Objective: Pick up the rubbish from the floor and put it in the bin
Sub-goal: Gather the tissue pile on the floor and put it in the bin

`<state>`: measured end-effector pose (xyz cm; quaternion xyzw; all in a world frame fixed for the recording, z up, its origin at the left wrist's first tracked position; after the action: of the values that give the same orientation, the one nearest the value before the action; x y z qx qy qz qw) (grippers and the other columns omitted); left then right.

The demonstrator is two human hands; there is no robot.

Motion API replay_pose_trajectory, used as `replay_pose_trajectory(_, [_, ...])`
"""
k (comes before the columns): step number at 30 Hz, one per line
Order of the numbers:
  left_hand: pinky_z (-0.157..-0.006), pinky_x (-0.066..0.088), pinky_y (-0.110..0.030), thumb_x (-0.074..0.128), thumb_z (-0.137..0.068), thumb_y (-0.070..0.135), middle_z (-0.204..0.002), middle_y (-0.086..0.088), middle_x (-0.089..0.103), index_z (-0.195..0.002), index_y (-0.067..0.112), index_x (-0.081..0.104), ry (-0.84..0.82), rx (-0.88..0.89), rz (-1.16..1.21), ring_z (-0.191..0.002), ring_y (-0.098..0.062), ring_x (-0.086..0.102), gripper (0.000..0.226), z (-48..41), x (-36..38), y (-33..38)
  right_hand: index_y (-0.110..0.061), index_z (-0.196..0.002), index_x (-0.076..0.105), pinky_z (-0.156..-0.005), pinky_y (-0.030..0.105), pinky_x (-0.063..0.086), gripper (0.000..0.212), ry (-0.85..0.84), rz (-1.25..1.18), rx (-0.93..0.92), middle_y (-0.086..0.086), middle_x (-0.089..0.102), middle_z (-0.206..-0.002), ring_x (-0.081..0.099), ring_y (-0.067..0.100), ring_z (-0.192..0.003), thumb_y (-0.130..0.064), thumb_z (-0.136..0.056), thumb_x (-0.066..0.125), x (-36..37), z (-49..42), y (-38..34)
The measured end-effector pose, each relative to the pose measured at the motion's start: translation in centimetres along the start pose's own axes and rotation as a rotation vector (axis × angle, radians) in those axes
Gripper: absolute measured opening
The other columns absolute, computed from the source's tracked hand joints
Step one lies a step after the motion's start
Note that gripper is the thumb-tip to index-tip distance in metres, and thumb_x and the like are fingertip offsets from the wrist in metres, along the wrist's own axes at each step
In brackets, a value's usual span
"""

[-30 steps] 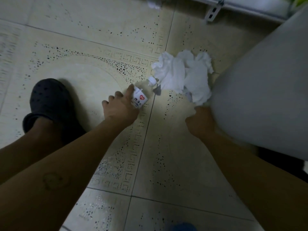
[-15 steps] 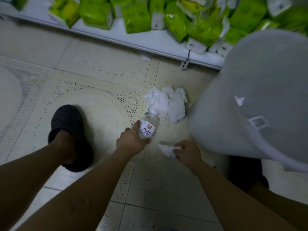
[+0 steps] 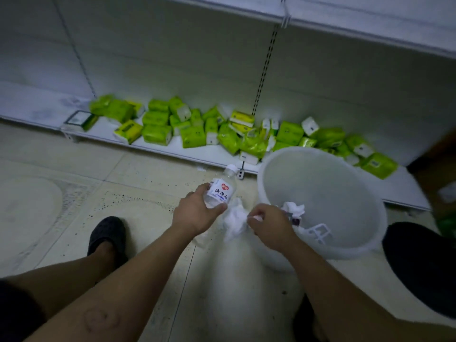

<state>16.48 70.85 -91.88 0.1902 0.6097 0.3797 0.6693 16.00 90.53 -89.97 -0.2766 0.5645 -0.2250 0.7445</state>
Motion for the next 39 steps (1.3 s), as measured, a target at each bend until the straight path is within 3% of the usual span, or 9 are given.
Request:
replay_pose_trajectory(3, [-0.083,0.046,-0.029,0.066,-0.075,0.06,-0.117,0.001,0.068,-0.127,0.029,0.051,0.025,0.056,0.074,-0.109,-0.022,0.063,0.062,1.5,-0.1,3.4,-0.017,-0.078,0.071,-0.07,0.021,0.041,0.011,0.132,0.032,-0.036,0.002,0.067,-0.072,0.063,0.02,-0.076,-0.012,-0.079,0.062,-5.8,1.2,0.0])
replay_pose_trajectory(6, [-0.079,0.046,-0.029,0.063,-0.075,0.064,-0.111,0.002,0.07,-0.123,0.03,0.054,0.035,0.089,0.091,-0.103,-0.021,0.064,0.059,2.6,0.8,6.7,-0.017,-0.088,0.073,-0.079,0.024,0.047,0.013,0.228,0.005,0.007,0.005,0.074,-0.091,0.068,0.022,-0.086,-0.017,-0.079,0.064,-11.2,2.3,2.3])
replay_pose_trajectory(10, [-0.083,0.046,-0.031,0.061,-0.079,0.057,-0.115,-0.001,0.069,-0.122,0.03,0.057,-0.009,0.088,0.094,-0.106,-0.024,0.063,0.051,2.4,3.3,10.4,-0.019,-0.092,0.073,-0.078,0.021,0.044,0.017,0.359,-0.014,0.12,0.004,0.074,-0.097,0.067,0.023,-0.093,-0.019,-0.08,0.062,-15.5,4.1,7.6])
replay_pose_trajectory(15, [-0.083,0.045,-0.031,0.062,-0.079,0.054,-0.115,-0.002,0.068,-0.119,0.026,0.06,-0.061,0.086,0.04,-0.104,-0.024,0.062,0.049,1.1,6.6,13.3,-0.015,-0.101,0.072,-0.082,0.019,0.037,0.022,0.355,-0.023,0.158,0.005,0.07,-0.115,0.061,0.024,-0.11,-0.022,-0.083,0.061,-15.7,2.9,10.9])
replay_pose_trajectory(21, [-0.079,0.044,-0.029,0.063,-0.079,0.055,-0.113,-0.003,0.067,-0.122,0.021,0.058,-0.075,0.085,-0.012,-0.091,-0.019,0.059,0.055,-1.2,10.0,15.3,-0.014,-0.121,0.061,-0.096,0.026,0.04,0.04,0.258,-0.005,0.2,0.007,0.06,-0.13,0.054,0.025,-0.119,-0.028,-0.084,0.061,-15.2,2.1,13.9])
replay_pose_trajectory(26, [-0.092,0.046,-0.035,0.063,-0.081,0.055,-0.13,-0.012,0.059,-0.133,0.012,0.048,-0.092,0.027,0.002,-0.114,-0.029,0.058,0.069,-2.9,13.0,16.9,-0.013,-0.123,0.06,-0.087,0.02,0.035,0.041,0.254,-0.04,0.154,0.009,0.059,-0.13,0.053,0.027,-0.121,-0.029,-0.085,0.063,-15.9,3.0,16.5])
replay_pose_trajectory(30, [-0.108,0.038,-0.041,0.059,-0.083,0.057,-0.146,-0.018,0.044,-0.147,0.009,0.028,-0.109,0.078,-0.066,-0.133,-0.033,0.044,0.086,-3.4,14.3,18.9,-0.012,-0.121,0.058,-0.087,0.029,0.042,0.043,0.239,-0.002,0.109,0.014,0.058,-0.124,0.054,0.03,-0.114,-0.027,-0.082,0.066,-16.5,3.9,16.2])
replay_pose_trajectory(36, [-0.105,0.041,-0.045,0.06,-0.082,0.052,-0.141,-0.014,0.049,-0.146,0.014,0.03,-0.129,0.199,-0.233,-0.129,-0.03,0.048,0.081,-1.3,13.8,19.1,-0.008,-0.116,0.059,-0.079,0.025,0.039,0.041,0.208,0.022,0.121,0.014,0.059,-0.121,0.056,0.028,-0.107,-0.028,-0.08,0.067,-15.7,6.0,14.1])
replay_pose_trajectory(39, [-0.104,0.04,-0.046,0.059,-0.081,0.054,-0.141,-0.008,0.05,-0.143,0.019,0.035,-0.119,0.282,-0.384,-0.128,-0.028,0.048,0.075,0.1,11.7,18.0,-0.017,-0.126,0.054,-0.088,0.025,0.039,0.05,0.193,-0.003,0.089,0.01,0.054,-0.127,0.054,0.025,-0.115,-0.031,-0.08,0.067,-14.5,7.1,11.9])
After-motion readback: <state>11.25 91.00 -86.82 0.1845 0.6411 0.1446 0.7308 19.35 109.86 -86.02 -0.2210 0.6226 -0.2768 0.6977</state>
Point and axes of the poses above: each hand's wrist, its own z-axis away from the middle knuckle, its own x-axis out of the palm, y = z × x, the point moved 7 cm from there along -z, towards the middle knuckle
